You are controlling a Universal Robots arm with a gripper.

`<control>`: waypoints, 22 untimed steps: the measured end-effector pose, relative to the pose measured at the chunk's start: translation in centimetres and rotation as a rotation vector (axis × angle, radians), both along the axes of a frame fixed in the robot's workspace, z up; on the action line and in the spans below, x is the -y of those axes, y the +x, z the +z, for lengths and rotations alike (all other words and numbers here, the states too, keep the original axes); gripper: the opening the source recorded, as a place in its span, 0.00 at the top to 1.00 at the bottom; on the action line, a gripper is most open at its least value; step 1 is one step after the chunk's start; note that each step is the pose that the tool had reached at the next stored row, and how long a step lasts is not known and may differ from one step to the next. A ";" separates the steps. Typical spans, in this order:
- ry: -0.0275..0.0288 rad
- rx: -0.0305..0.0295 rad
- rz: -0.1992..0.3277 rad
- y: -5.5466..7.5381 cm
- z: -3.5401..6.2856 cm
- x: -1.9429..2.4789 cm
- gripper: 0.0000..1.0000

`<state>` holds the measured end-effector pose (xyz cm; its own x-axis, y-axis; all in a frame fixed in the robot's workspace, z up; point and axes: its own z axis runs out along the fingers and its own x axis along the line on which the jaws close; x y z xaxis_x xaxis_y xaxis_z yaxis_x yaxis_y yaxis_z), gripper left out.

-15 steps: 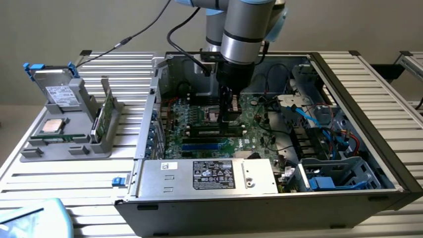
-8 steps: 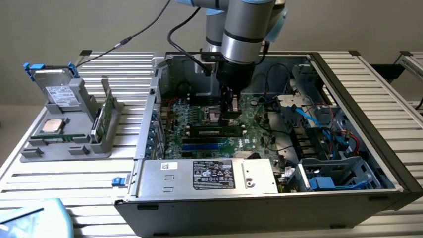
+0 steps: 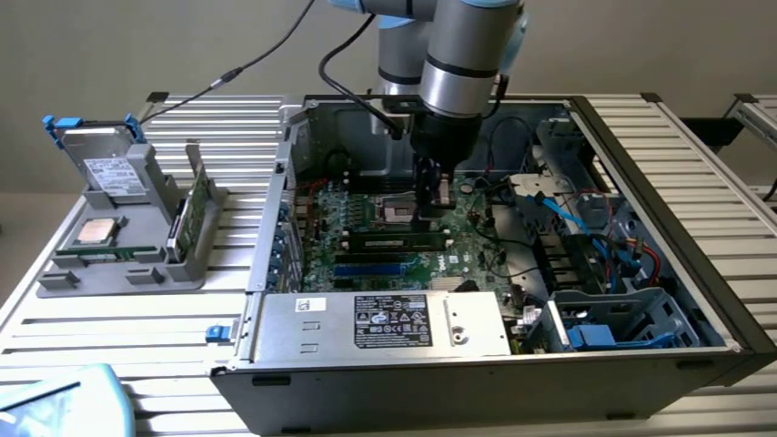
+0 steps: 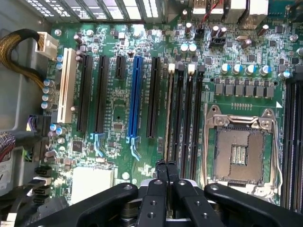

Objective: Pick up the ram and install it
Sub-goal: 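Press down the ram until it locks into place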

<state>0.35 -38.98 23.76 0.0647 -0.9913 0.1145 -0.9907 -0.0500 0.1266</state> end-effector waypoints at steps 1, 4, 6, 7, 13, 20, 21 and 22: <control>0.0000 0.0000 0.000 0.2 0.00 0.00 0.90; 0.0001 0.0001 0.000 0.5 -0.01 0.00 0.90; 0.0002 0.0001 0.000 0.5 -0.11 0.00 0.90; 0.0000 0.0000 0.000 0.5 -0.21 0.00 0.90; -0.0010 -0.0001 0.000 0.5 -0.60 -0.02 0.90; -0.0032 0.0000 0.000 0.5 -0.98 -0.03 0.90; -0.0041 0.0000 0.000 0.5 -1.02 -0.04 0.90; -0.0049 -0.0001 0.000 0.5 -1.04 -0.04 0.90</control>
